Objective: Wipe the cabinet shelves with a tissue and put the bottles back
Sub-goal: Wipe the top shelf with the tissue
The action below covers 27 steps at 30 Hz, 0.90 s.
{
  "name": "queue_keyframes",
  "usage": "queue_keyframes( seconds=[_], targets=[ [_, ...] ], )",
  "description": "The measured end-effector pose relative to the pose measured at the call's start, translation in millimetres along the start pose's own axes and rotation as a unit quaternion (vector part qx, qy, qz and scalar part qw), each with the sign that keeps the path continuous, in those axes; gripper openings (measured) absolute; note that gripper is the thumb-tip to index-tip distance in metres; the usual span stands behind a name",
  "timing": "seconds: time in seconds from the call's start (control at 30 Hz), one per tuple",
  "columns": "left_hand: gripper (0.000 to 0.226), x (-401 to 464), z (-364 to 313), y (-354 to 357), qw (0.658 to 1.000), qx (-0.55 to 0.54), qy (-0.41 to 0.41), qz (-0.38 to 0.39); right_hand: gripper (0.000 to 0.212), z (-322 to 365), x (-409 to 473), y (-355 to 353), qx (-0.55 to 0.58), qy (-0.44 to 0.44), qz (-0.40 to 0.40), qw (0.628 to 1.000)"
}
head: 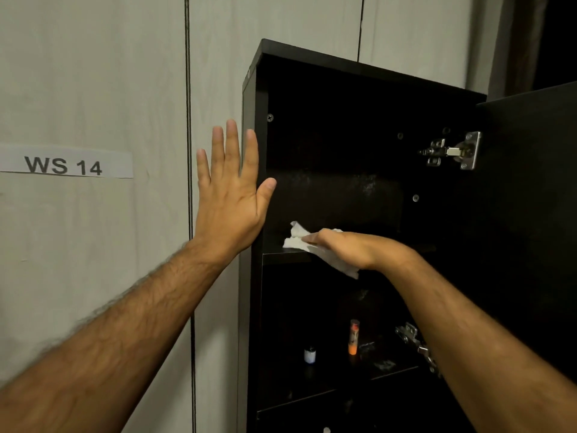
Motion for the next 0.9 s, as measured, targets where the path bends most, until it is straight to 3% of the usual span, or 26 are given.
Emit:
queue_keyframes(
  seconds=[0.13,0.3,0.43,0.5,0.6,0.77,0.83,0.9],
  targets=[
    [0.07,-0.5,0.3,1.0,1.0,-0.001,-0.005,-0.002,0.069,34.6,1.2,10.8,-0.089,-0.045,-0.029,0.995],
    [0.07,-0.4,0.6,1.4,1.0,-0.004,-0.004,0.002,0.039,26.6,-15.4,13.2,0.014,-0.079,0.024,0.996],
    [0.069,-2.0,0.5,2.0,1.0,-0.007,-0.009,0.01,0.078,11.3,-4.0,-0.2,-0.027,-0.011,0.0,1.0],
    [0.069,-2.4,0.2,2.1,1.0,-0.015,-0.014,0.009,0.07,28.7,-0.8,5.5,-0.065,-0.026,-0.026,0.997],
    [0.069,-2.0,-0.7,1.9,1.0,-0.021,-0.019,0.009,0.055,51.9,-2.4,23.3,-0.035,-0.084,-0.031,0.995],
    [0.069,-1.8,3.5,2.6,1.0,-0.005,-0.02,0.02,0.045,31.0,-12.9,10.4,0.076,-0.095,0.064,0.99],
    [0.068,-2.9,3.6,1.8,0.999,0.005,-0.024,0.022,0.042,29.8,-10.6,-0.8,0.104,-0.102,0.056,0.988],
    [0.067,-4.8,1.5,2.1,0.999,0.01,-0.027,0.02,0.042,36.1,-4.2,3.7,0.042,-0.092,0.029,0.994]
  ],
)
Point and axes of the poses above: each hand's wrist, its own x-axis towards the middle knuckle, its own y-axis out of the palm, z = x × y, the point moved 9 cm from there along x, towards the middle knuckle, and after that the axes turned 5 degrees about -z, right-handed, at the moved point
